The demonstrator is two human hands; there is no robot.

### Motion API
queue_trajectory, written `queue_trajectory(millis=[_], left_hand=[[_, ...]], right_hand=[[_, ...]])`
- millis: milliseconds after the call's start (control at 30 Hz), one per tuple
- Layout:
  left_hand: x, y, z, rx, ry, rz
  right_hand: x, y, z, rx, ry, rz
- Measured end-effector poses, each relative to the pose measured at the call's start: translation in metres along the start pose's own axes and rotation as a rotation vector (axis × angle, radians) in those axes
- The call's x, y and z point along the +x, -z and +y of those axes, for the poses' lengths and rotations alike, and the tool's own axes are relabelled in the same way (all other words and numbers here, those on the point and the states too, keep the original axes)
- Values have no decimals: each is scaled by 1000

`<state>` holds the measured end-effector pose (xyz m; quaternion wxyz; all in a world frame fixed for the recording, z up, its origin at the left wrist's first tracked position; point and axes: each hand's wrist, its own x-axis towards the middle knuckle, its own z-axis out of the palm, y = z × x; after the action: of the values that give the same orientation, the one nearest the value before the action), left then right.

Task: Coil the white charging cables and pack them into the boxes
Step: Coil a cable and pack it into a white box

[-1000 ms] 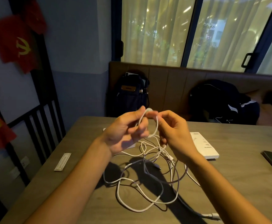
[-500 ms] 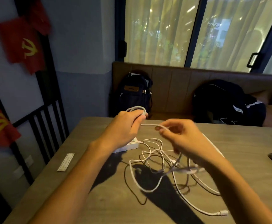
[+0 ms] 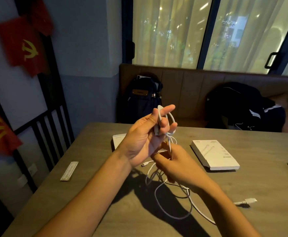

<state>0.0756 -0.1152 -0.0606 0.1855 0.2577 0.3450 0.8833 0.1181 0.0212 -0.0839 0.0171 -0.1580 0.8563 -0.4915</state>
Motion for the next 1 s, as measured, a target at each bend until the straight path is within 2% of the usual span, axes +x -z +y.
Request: queue_trajectory(millis=[67,100,200,267,300,367,433,500,567,633,700,800,867,1000], left_hand=[[4,2,-4,31,-64,134],[6,4,-4,164,-120,199],[5,17,4,990,-337,314],[3,29,8,1443,-374,239],[2,34,9,1580,-325,175],[0,39,10,1698,-133,59],[-1,35,9,1661,18,23],[-3,28,11,1549,102,29],[-4,22,15,1430,160,-1],[-5,21,19,1267,216,-40],[-6,21,20,1093,220,-52],[-6,21,17,736,130,-57],[-4,17,13,474,80,-28],[0,15,7,94,11,123]], right_hand=[[-3,-2,0,119,-91,-87],[-6,-3,1,160,-131,-155],[-14,-5,6,196,-176,-223],[-16,2,3,208,-181,-154],[-18,7,2,181,-159,-104],[-19,19,2,83,-72,18],[-18,32,6,-124,55,184],[-14,45,10,-416,160,263],[-4,58,11,-703,183,239],[7,69,7,-866,248,196],[14,75,3,-868,404,205],[19,76,2,-746,582,323],[26,72,2,-675,609,346],[38,57,10,-491,518,169]])
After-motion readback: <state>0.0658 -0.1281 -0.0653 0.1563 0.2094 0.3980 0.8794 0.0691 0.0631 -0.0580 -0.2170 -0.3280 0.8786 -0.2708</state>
